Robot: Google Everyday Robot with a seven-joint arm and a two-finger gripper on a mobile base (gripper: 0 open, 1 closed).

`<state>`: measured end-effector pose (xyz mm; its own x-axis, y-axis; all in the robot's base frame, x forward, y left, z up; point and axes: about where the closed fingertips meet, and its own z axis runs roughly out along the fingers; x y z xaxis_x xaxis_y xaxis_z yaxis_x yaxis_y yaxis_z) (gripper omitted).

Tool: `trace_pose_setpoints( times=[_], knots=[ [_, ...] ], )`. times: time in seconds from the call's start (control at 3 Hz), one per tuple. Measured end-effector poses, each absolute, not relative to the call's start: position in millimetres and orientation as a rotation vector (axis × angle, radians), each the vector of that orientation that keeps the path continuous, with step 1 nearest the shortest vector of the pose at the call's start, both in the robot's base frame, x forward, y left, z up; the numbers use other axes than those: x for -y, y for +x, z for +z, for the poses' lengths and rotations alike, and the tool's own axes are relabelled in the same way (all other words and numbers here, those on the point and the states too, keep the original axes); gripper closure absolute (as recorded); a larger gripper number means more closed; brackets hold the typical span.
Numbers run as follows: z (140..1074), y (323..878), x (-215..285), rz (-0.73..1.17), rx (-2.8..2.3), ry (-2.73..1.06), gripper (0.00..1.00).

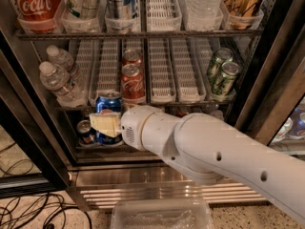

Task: Pick pepsi can from middle shelf of fridge

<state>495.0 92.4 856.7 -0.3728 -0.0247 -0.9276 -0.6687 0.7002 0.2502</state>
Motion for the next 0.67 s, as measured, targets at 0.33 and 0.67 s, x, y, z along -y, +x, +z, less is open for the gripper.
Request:
trace_pose_setpoints(
  times=[0.33, 0.67],
  knots=[
    [855.3, 481.4, -90.8, 0.865, -1.853, -0.611, 1.00],
    [855.3, 466.0, -93.4, 0.971, -1.835, -0.732, 1.00]
  ],
)
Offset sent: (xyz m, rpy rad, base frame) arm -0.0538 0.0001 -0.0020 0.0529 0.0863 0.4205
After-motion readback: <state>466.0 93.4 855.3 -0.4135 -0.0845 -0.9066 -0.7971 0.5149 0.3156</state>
